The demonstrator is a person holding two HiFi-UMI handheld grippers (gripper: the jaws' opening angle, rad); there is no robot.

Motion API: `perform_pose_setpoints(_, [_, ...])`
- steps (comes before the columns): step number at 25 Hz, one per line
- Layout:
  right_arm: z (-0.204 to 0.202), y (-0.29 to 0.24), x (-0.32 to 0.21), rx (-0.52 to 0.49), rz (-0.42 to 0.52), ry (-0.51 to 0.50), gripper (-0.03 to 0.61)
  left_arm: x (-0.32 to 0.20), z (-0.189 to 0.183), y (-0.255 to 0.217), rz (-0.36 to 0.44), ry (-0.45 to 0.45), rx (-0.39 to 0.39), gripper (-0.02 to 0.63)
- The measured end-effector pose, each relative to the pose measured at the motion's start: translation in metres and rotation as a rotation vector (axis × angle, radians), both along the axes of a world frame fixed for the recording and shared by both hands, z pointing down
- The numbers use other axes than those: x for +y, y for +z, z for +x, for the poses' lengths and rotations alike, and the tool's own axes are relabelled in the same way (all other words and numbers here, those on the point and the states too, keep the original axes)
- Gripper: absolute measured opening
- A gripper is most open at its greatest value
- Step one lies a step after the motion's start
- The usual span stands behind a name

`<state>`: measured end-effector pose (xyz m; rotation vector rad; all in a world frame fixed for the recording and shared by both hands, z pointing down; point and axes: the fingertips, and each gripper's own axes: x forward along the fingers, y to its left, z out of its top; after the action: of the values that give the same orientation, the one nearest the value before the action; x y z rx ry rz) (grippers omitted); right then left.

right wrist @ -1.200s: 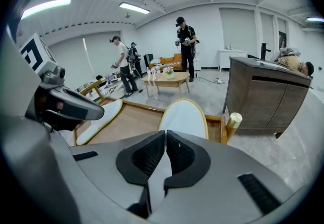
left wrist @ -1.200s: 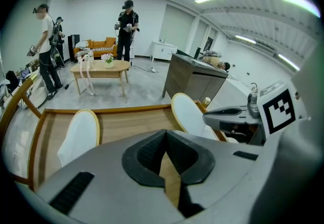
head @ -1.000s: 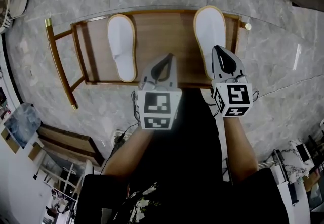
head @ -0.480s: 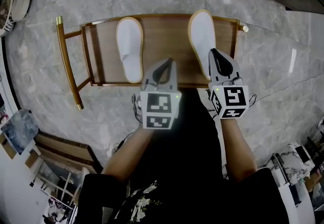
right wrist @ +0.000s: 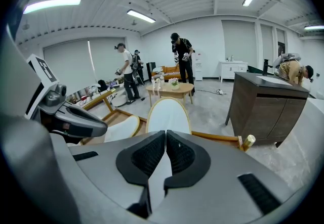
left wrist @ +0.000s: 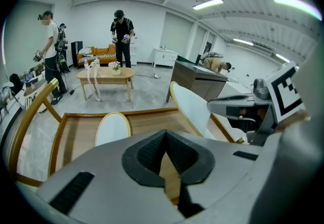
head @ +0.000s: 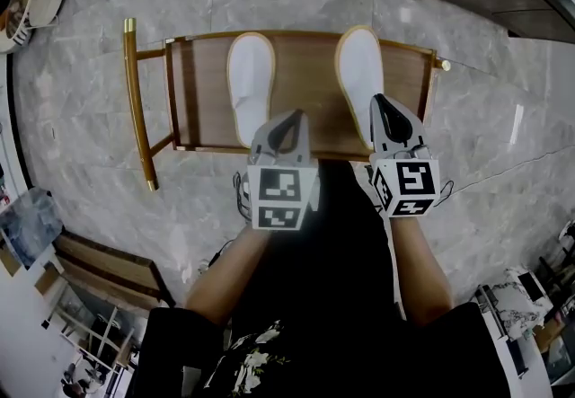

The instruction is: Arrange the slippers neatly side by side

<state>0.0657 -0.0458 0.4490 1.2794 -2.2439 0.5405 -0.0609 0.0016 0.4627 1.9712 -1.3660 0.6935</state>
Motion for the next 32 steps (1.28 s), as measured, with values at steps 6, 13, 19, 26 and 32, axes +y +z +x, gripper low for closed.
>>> perform_pose_setpoints(6, [-0.022, 0.000, 0.008, -0.007, -0.002, -0.014, 0.008, 0.007, -0.015, 0.002, 0.001, 0.009, -0.006, 0.002])
perform_pose_setpoints(13, [-0.044, 0.001, 0.015, 0.006, 0.003, -0.026, 0.008, 0.007, -0.028, -0.005, 0.017, 0.017, 0.009, 0.002])
perform_pose_setpoints(19, [-0.062, 0.002, 0.018, 0.013, 0.009, -0.040, 0.008, 0.008, -0.044, -0.010, 0.037, 0.014, 0.010, 0.002])
perform_pose_setpoints(26, [-0.086, 0.003, 0.023, 0.011, 0.008, -0.041, 0.008, 0.011, -0.070, -0.008, 0.034, 0.005, 0.005, 0.002])
perform_pose_setpoints(32, [-0.104, 0.008, 0.024, 0.003, 0.000, -0.041, 0.008, 0.012, -0.085, -0.004, 0.031, 0.008, -0.004, 0.002])
